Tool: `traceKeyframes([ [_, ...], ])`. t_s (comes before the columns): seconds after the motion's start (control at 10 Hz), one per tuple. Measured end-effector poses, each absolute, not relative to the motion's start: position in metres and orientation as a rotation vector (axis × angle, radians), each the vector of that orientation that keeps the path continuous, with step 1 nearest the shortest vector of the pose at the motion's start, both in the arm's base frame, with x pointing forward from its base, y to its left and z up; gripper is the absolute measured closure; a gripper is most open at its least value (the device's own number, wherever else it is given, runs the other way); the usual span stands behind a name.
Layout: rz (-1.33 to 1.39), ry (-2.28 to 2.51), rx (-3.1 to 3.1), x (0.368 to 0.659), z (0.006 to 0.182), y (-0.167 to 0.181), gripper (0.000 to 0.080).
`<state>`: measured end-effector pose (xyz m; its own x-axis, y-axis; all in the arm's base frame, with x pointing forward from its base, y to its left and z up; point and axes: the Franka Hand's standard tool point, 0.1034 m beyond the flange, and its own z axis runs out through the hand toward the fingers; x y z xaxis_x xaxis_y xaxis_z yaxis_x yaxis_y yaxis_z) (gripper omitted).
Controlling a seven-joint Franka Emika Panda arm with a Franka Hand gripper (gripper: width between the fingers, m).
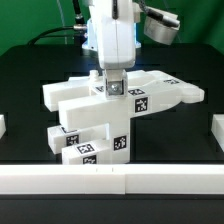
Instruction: Assemble chair
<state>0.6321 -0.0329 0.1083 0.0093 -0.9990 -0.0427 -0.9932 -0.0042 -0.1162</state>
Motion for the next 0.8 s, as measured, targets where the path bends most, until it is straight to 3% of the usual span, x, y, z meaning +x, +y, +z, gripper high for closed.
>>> traceKeyframes([
  [0.3, -0.064, 2.426, -1.719, 0.6355, 0.1082, -0.0293, 0.0528],
  [0.7, -0.045, 2.507, -1.596, 0.6354, 0.1078, -0.0238, 0.0523],
  [0.8, -0.05, 2.472, -1.65, 0.6354, 0.1078, -0.0238, 0.0304],
])
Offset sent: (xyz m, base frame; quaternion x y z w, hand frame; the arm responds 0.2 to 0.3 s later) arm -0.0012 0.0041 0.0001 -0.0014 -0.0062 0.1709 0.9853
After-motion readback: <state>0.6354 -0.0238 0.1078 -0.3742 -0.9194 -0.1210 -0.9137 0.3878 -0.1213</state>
